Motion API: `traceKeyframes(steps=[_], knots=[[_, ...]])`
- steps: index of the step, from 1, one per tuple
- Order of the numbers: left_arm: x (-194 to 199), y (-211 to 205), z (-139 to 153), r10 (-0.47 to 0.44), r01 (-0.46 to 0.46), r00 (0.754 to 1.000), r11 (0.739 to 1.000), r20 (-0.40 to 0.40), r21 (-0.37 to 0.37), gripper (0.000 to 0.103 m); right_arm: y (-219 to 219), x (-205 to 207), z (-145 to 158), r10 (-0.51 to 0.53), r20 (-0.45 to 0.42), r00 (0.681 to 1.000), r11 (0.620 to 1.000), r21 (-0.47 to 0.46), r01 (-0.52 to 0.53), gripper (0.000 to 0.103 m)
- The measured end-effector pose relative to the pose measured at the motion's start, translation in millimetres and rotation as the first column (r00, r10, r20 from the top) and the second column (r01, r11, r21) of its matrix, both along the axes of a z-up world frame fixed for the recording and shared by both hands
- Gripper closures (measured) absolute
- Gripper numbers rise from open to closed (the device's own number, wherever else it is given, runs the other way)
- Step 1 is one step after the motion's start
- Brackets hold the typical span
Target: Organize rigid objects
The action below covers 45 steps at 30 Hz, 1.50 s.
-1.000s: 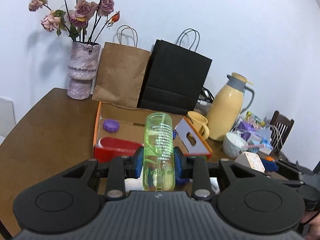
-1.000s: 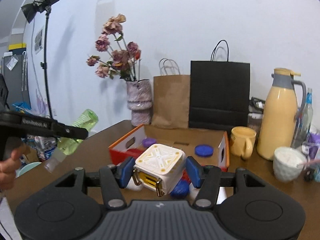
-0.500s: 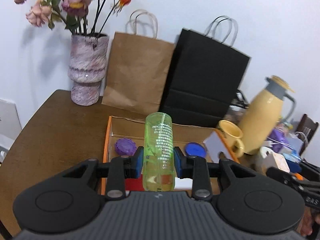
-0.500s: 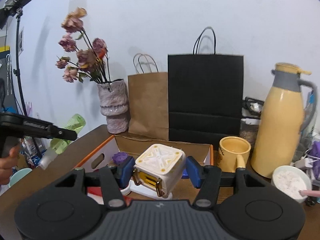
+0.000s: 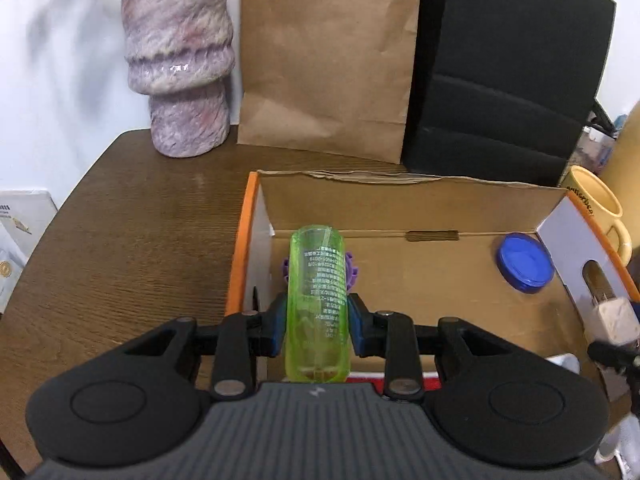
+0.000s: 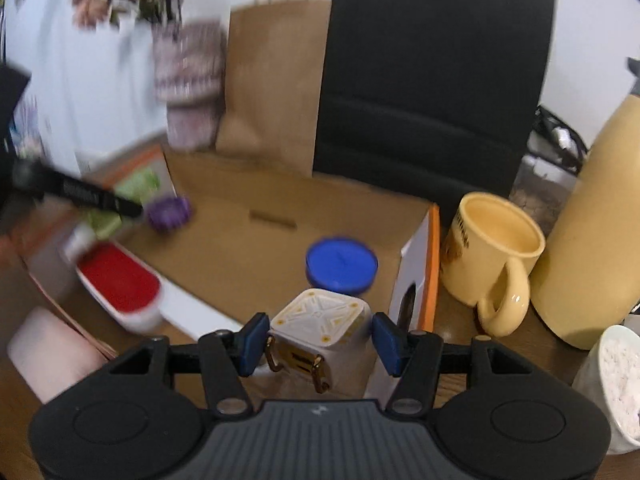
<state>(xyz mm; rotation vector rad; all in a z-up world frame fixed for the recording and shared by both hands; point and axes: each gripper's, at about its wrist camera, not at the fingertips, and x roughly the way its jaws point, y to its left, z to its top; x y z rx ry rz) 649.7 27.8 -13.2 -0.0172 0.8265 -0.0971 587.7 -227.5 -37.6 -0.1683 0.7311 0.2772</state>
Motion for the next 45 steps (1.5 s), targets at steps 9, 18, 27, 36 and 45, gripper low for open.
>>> traceKeyframes(steps=[9, 18, 27, 36, 45], knots=[[16, -15, -5, 0.005, -0.006, 1.000, 0.997, 0.012, 0.071, 0.064, 12, 8, -11, 0.010, -0.009, 1.000, 0.999, -0.048, -0.011, 0.060], [-19, -7, 27, 0.003, -0.007, 0.997, 0.999, 0.076, 0.052, 0.036, 1, -9, 12, -0.028, 0.025, 0.999, 0.999, 0.043, 0.027, 0.050], [-102, -5, 83, -0.038, 0.036, 0.974, 0.999, 0.223, 0.012, 0.020, 2, -67, 49, -0.062, 0.126, 0.990, 0.993, 0.103, 0.049, 0.031], [-214, -9, 106, -0.093, 0.094, 0.916, 0.995, 0.390, 0.018, 0.010, 11, -144, 75, -0.086, 0.220, 0.972, 0.983, 0.175, 0.047, 0.017], [-363, 4, 86, -0.088, 0.124, 0.843, 0.992, 0.531, -0.033, 0.004, 20, -244, 63, -0.076, 0.280, 0.957, 0.972, 0.235, 0.008, 0.017]])
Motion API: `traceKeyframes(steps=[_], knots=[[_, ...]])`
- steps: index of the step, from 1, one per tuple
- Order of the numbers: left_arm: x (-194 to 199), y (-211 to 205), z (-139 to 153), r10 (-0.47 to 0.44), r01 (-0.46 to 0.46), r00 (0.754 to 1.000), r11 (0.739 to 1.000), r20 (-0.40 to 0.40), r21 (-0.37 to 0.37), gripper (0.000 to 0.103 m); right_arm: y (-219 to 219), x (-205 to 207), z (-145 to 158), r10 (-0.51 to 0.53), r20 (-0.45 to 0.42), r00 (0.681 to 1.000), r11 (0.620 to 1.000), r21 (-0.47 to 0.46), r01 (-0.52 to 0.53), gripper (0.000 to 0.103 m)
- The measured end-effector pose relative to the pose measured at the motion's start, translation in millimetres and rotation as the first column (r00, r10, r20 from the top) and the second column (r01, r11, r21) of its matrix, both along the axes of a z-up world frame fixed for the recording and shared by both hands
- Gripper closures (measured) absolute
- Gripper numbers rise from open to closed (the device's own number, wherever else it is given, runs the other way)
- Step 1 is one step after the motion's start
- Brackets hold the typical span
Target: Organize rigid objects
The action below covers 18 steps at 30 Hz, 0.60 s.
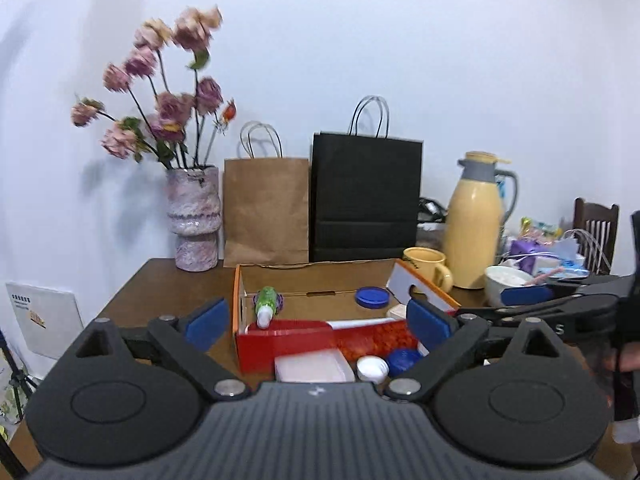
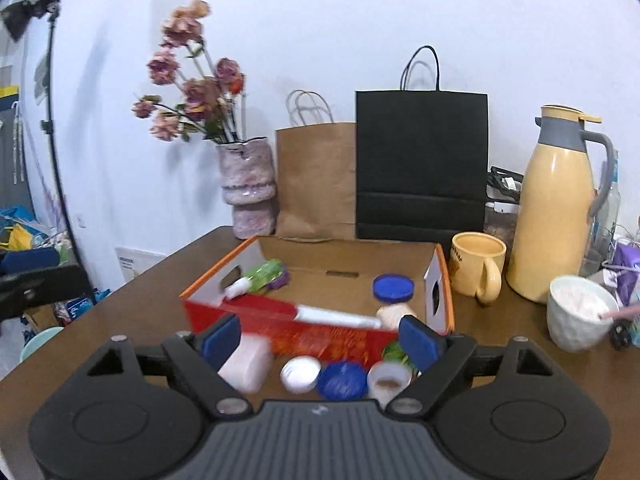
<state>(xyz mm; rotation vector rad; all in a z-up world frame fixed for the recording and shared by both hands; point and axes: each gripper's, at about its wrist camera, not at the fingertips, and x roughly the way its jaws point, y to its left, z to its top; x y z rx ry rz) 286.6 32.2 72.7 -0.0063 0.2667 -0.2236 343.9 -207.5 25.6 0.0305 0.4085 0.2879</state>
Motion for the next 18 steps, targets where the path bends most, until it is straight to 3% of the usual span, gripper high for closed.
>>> traceKeyframes(steps=[4, 10, 13, 18], knots=[[-57, 9, -10, 0.027, -0.026, 0.998, 1.000, 0.054, -0.015, 0.001, 6, -46, -11, 0.021, 0.008, 1.000, 1.000, 0.018, -0.021, 0.017], [-115, 17, -24, 0.143, -0.143, 0.989, 0.990, 0.038, -0.002, 0.001, 8, -113, -28, 0.040, 0.033, 0.999, 0.999, 0.012, -0.040, 0.017], [-144, 20, -30, 0.165, -0.166, 0.985, 0.986, 0.051, 0.007, 0.001, 1, -144, -36, 0.015, 0.046, 0.999, 1.000, -0.005, -0.015, 0.016], [-184, 27, -37, 0.170, -0.167, 0.983, 0.985, 0.076, -0.043, 0.001, -13, -197, -49, -0.021, 0.119, 0.993, 1.000, -0.008, 0.022, 0.010]])
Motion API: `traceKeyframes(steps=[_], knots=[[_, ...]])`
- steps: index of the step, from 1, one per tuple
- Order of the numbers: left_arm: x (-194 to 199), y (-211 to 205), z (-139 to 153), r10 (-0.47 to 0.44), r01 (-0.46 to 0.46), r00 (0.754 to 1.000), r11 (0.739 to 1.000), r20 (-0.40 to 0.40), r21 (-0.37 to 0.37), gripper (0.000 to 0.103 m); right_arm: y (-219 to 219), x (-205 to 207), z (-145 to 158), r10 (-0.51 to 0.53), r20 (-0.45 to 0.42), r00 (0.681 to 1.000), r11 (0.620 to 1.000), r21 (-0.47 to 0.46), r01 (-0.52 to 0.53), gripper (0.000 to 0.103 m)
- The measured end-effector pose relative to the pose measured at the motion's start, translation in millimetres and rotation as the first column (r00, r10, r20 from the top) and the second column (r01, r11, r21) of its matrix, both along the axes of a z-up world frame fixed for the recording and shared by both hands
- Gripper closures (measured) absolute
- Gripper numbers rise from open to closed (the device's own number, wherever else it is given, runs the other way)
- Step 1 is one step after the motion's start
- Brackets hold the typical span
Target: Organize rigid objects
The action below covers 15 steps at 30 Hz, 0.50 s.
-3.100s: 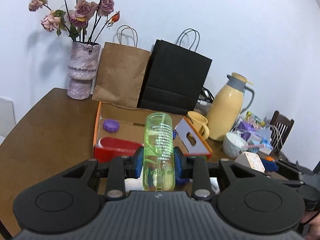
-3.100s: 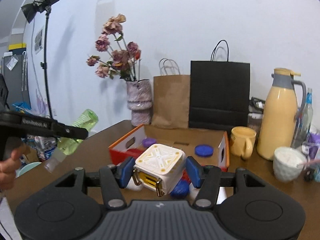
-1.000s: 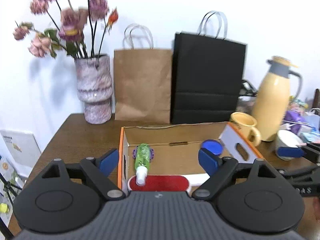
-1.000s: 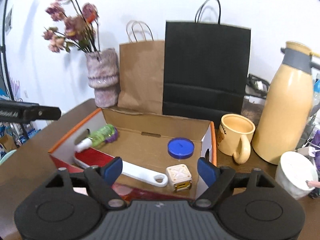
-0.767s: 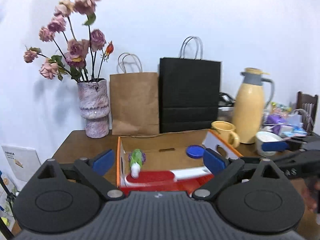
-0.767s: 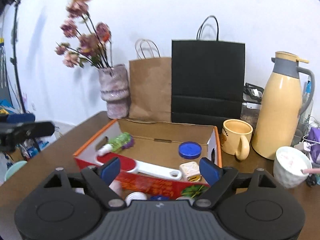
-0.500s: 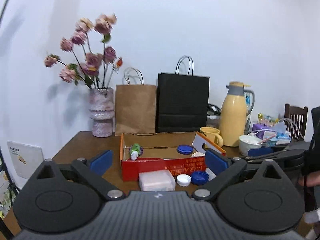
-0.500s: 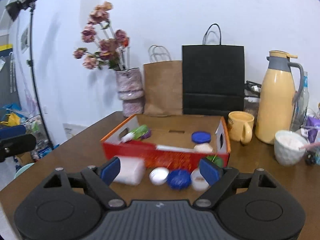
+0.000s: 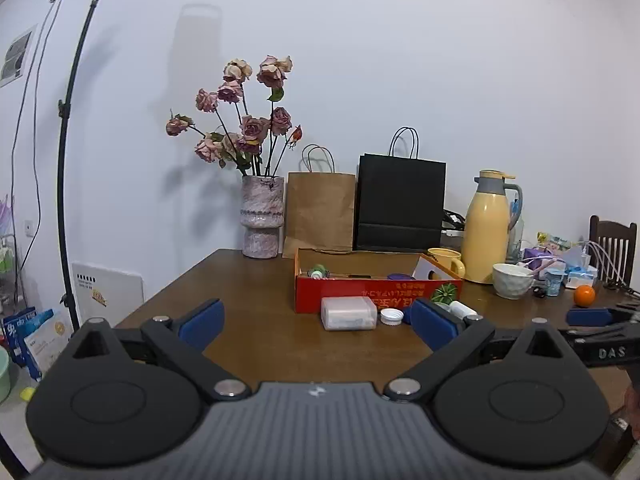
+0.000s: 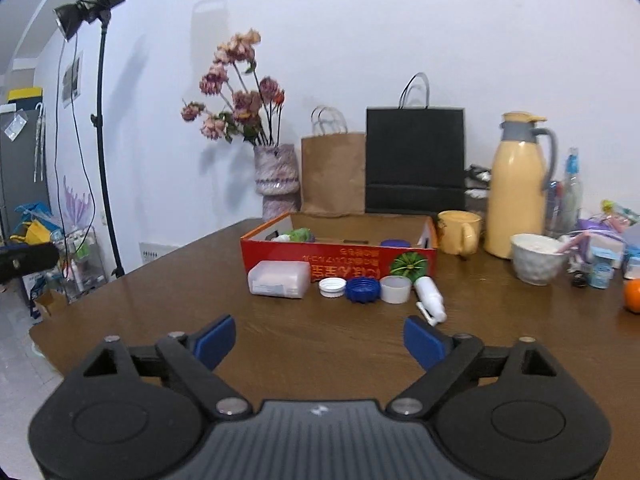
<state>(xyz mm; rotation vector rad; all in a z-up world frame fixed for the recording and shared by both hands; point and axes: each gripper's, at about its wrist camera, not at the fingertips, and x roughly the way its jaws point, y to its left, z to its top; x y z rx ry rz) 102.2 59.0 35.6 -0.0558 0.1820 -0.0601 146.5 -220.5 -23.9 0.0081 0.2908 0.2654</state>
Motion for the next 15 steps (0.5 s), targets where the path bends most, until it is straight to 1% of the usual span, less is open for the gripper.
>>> traceKeyframes(steps=[2, 4, 6, 9, 15], knots=[[-12, -4, -1, -0.010, 0.010, 1.000, 1.000, 0.011, 0.021, 0.001, -1, -21, -3, -0.012, 0.031, 0.999, 1.000, 0.005, 0.012, 0.009], [-23, -9, -2, -0.016, 0.015, 0.999, 0.999, 0.039, 0.035, 0.001, -1, -35, -5, -0.014, 0.043, 0.999, 1.000, 0.029, 0.012, 0.008], [-32, -13, -2, -0.038, 0.036, 0.998, 0.999, 0.057, 0.040, 0.001, 1, -47, -6, -0.013, 0.057, 0.998, 0.998, 0.054, 0.010, 0.008], [-43, -18, -3, -0.071, 0.065, 0.995, 0.995, 0.076, 0.074, 0.000, 4, -58, -5, -0.017, 0.082, 0.996, 0.997, 0.080, 0.011, 0.008], [-56, -12, -5, -0.074, 0.068, 0.994, 0.995, 0.083, 0.073, 0.000, 12, -78, 2, -0.014, 0.128, 0.992, 0.997, 0.076, 0.004, 0.007]])
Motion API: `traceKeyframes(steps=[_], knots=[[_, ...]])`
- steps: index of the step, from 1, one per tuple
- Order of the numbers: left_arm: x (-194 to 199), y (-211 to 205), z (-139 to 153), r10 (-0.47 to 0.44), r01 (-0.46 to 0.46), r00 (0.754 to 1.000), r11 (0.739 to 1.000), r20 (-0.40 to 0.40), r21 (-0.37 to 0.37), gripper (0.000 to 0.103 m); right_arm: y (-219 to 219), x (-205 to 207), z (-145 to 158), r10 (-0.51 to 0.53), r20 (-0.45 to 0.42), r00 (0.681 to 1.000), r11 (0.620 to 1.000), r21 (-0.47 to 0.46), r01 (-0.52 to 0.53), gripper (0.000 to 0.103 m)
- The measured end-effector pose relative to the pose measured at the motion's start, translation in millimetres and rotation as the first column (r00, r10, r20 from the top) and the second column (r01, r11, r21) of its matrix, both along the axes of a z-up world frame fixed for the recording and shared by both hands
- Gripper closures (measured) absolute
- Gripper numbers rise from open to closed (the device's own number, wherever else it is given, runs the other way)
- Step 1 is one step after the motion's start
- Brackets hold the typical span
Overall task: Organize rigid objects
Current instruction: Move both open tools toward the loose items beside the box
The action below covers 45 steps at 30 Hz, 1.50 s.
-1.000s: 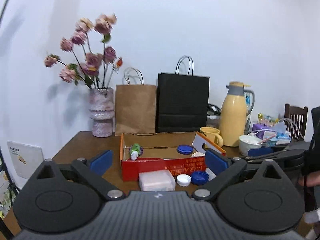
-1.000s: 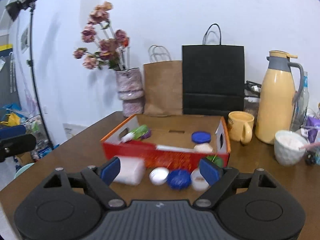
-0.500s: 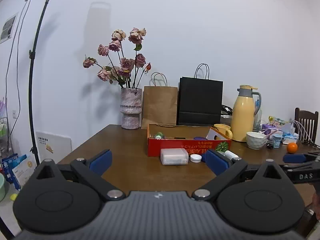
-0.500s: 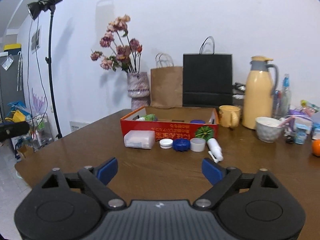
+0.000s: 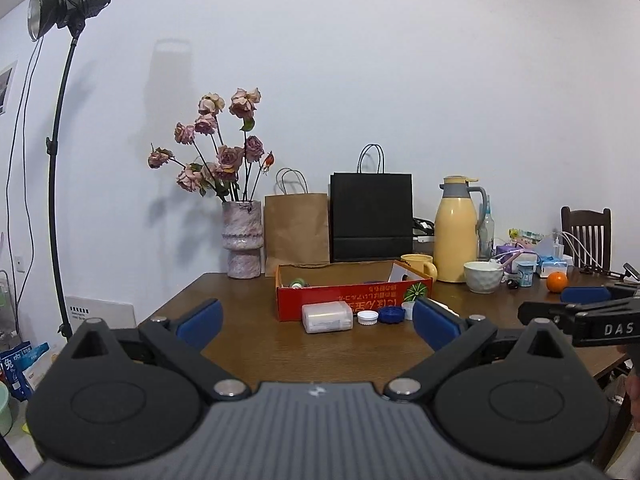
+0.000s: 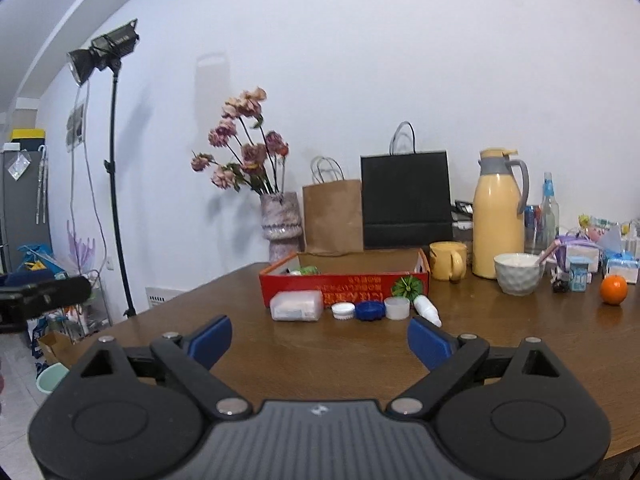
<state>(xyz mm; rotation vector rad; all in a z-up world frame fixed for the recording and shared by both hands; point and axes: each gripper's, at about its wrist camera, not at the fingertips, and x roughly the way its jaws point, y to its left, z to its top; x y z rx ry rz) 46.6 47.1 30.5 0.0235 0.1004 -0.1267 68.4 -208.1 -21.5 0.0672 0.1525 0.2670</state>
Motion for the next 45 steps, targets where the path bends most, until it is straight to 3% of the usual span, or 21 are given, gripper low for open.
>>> traceKeyframes(steps=[8, 30, 38, 45], knots=[[4, 9, -6, 0.021, -0.021, 0.999, 1.000, -0.030, -0.013, 0.000, 13, -10, 2, 0.018, 0.028, 0.999, 0.999, -0.046, -0.017, 0.003], [13, 5, -7, 0.006, -0.007, 0.999, 1.000, -0.045, -0.028, 0.000, 7, -5, 3, -0.020, 0.021, 1.000, 0.999, -0.026, 0.021, 0.003], [60, 3, 1, -0.008, 0.005, 0.998, 0.999, -0.063, -0.033, 0.000, -11, 33, 9, -0.051, 0.023, 0.998, 0.999, -0.017, 0.051, 0.003], [127, 1, 6, -0.027, 0.016, 0.991, 0.997, -0.132, -0.081, 0.000, -29, 101, 10, -0.079, -0.056, 0.995, 0.997, 0.018, 0.080, 0.004]])
